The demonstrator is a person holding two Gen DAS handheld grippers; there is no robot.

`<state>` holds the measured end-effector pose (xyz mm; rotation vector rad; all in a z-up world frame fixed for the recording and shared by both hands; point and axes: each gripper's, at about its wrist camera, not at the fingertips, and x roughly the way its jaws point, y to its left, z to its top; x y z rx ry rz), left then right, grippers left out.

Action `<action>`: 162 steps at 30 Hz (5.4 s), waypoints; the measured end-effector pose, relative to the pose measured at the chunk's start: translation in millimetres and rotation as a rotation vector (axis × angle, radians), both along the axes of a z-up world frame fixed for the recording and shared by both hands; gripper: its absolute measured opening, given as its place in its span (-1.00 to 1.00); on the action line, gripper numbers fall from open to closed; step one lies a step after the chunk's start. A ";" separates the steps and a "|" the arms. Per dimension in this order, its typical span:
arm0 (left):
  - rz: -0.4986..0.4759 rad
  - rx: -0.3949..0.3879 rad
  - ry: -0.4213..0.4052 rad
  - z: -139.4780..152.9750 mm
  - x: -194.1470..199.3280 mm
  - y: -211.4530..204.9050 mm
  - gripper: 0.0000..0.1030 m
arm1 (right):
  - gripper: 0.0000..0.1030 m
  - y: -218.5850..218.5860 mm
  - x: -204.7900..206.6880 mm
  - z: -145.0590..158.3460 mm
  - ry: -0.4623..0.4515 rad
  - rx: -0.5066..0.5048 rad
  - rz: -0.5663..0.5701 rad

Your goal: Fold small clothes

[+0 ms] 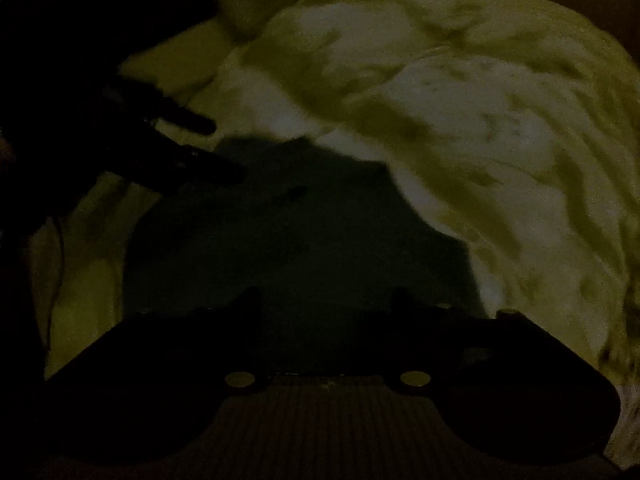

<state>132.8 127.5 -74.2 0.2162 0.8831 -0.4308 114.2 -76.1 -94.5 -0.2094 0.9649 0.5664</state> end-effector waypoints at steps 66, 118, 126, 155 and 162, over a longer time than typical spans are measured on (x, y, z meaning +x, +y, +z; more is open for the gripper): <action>-0.228 0.115 0.035 -16.7 -100.6 -90.6 1.00 | 0.67 -121.5 -114.7 -36.1 0.203 0.407 -1.000; -0.364 -0.112 0.230 -58.9 -124.1 -167.8 0.73 | 0.68 -168.6 -111.1 -81.7 0.288 0.761 -1.107; -0.276 -0.170 0.282 -66.2 -118.1 -162.9 0.71 | 0.19 -169.7 -102.2 -109.9 0.338 0.827 -1.115; 0.184 -0.384 0.151 19.9 -104.0 3.7 0.59 | -0.59 -46.4 -50.3 24.9 0.112 0.964 -0.853; 0.304 -0.369 0.165 0.5 -96.2 49.1 0.55 | -0.91 20.0 1.1 13.9 0.182 0.864 -0.759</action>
